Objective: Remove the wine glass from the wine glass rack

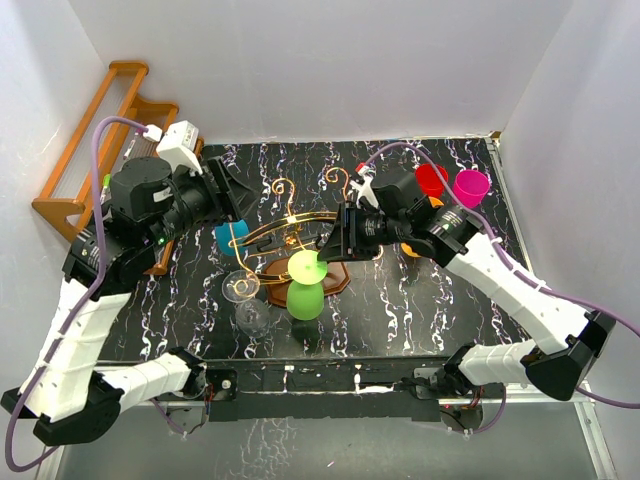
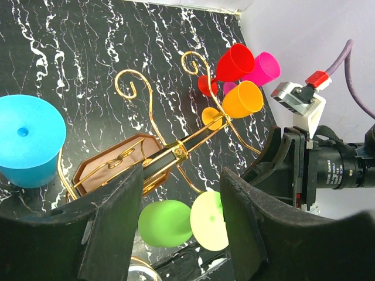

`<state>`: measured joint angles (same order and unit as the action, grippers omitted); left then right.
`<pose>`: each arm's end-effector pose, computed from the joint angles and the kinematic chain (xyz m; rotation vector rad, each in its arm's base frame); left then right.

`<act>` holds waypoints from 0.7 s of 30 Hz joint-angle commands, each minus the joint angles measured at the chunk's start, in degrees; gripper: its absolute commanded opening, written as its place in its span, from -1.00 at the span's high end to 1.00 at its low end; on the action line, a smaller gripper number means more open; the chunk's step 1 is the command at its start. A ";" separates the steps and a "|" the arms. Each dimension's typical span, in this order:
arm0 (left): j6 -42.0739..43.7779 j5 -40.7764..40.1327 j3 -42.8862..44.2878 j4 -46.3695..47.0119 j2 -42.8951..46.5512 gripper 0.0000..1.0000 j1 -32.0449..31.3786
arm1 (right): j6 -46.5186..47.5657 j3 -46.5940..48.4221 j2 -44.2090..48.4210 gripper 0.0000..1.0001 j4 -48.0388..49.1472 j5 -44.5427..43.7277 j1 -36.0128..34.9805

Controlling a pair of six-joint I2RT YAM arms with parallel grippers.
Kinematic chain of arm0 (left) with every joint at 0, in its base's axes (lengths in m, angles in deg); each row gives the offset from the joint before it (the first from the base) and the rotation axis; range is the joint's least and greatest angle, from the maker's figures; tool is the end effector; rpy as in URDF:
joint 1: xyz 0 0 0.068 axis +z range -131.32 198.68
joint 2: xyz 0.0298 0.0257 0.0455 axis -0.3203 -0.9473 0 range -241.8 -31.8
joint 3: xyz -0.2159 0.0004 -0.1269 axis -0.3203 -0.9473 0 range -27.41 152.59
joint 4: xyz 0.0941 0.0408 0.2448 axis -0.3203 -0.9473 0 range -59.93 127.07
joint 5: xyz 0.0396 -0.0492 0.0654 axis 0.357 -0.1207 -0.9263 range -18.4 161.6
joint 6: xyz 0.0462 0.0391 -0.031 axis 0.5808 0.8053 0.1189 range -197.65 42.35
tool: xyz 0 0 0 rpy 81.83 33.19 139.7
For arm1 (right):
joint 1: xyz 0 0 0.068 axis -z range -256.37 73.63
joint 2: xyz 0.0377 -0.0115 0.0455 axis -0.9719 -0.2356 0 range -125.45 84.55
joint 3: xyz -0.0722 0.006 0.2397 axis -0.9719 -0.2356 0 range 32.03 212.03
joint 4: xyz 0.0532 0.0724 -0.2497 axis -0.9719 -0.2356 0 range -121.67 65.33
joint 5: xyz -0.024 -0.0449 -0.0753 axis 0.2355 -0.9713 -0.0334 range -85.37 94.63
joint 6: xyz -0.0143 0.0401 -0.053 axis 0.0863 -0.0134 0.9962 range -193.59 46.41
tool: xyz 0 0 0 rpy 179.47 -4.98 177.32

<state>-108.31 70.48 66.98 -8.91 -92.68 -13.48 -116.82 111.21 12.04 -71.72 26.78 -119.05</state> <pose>0.1725 -0.1072 0.4837 0.0096 1.8546 -0.7606 0.1942 0.2070 0.3510 -0.2153 2.5149 1.1517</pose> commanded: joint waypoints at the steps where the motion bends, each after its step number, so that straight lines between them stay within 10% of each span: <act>1: 0.69 -0.84 0.23 -0.61 1.29 -0.06 -0.21 | -0.60 2.00 0.08 0.25 4.69 -0.88 -1.20; 21: 0.71 -1.89 -1.13 -0.97 2.75 -0.06 -0.26 | -3.31 0.93 1.58 0.26 9.61 1.31 -3.96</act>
<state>-108.28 69.23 66.24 -9.80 -91.52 -13.48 -119.22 111.21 12.09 -67.20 26.89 -122.04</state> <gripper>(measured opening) 0.531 0.372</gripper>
